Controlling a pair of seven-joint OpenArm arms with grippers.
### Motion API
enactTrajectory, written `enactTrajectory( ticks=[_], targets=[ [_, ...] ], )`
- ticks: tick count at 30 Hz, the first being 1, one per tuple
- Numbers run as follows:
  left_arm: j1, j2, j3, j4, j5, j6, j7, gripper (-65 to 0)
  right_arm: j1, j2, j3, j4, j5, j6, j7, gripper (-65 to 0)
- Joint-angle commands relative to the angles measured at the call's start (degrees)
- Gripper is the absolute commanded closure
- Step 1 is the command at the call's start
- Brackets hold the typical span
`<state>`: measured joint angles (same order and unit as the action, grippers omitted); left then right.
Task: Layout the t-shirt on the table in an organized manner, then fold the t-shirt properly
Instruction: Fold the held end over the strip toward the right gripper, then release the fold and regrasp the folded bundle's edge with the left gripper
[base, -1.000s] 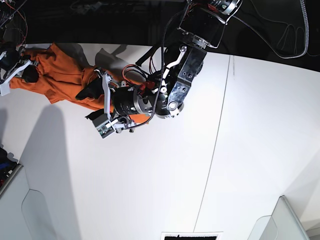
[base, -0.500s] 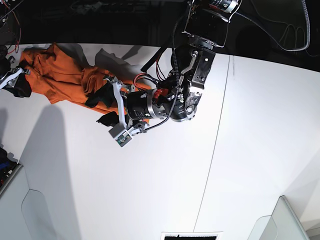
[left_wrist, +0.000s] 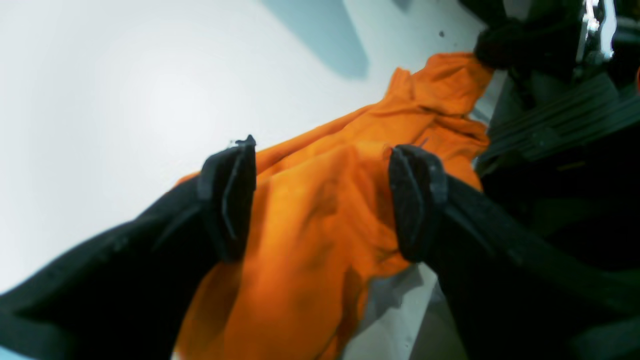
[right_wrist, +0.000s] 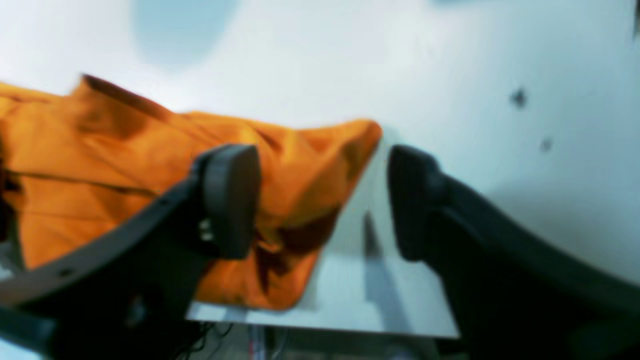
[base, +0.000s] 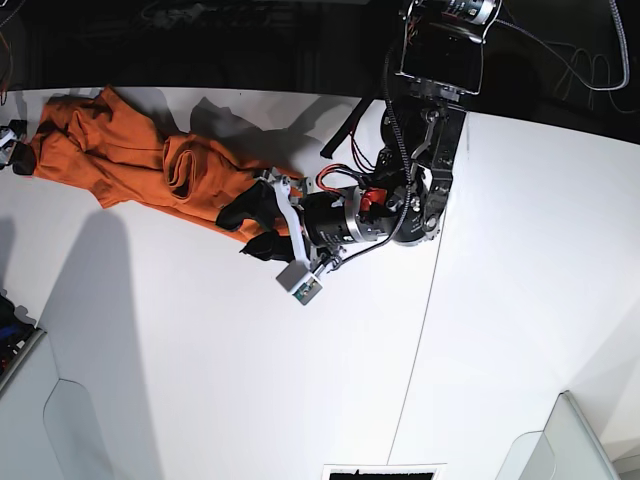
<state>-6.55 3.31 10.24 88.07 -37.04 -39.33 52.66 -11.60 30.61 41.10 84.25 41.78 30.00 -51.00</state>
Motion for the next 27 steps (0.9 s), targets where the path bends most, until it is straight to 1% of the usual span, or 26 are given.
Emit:
enactTrajectory(
  ticks=[1,5,10,13,15,23,27],
  targets=[
    [-0.7,-0.2,-0.7,1.2,-1.3,-0.7,-1.0,-43.6,0.3,1.4,0.5,-0.5,1.0,-0.2,0.9,-42.5],
    [0.2,-0.8,-3.6,1.2,-1.3,-0.7,-1.0,-43.6,0.3,1.0,0.5,-4.7,3.5,1.2,-0.2,-42.5],
    [0.2,-0.8,-5.4,1.1,-1.0,-0.7,-1.5,-43.6,0.3,-0.4,0.4,-6.3,4.4,1.3,-0.5,-42.4],
    [0.2,-0.8,-5.4,0.9,1.1,-0.7,-2.1,-43.6,0.3,-1.6,0.2,-6.3,5.7,1.4,-1.4,-42.4],
    [0.2,-1.0,-5.4,0.9,2.4,-0.7,-2.6,-43.6,0.3,-2.2,-0.5,-6.3,5.8,2.2,-1.6,-42.4],
    [0.4,-4.0,-5.4,0.8,2.3,-0.7,-3.2,-43.6,0.4,-2.4,-6.0,-6.3,5.8,2.2,-1.4,-42.4],
    [0.4,-5.4,-5.4,0.8,2.1,-0.7,-3.1,-43.6,0.5,-2.6,-6.8,-6.3,6.0,2.4,-0.8,-42.3]
  ],
)
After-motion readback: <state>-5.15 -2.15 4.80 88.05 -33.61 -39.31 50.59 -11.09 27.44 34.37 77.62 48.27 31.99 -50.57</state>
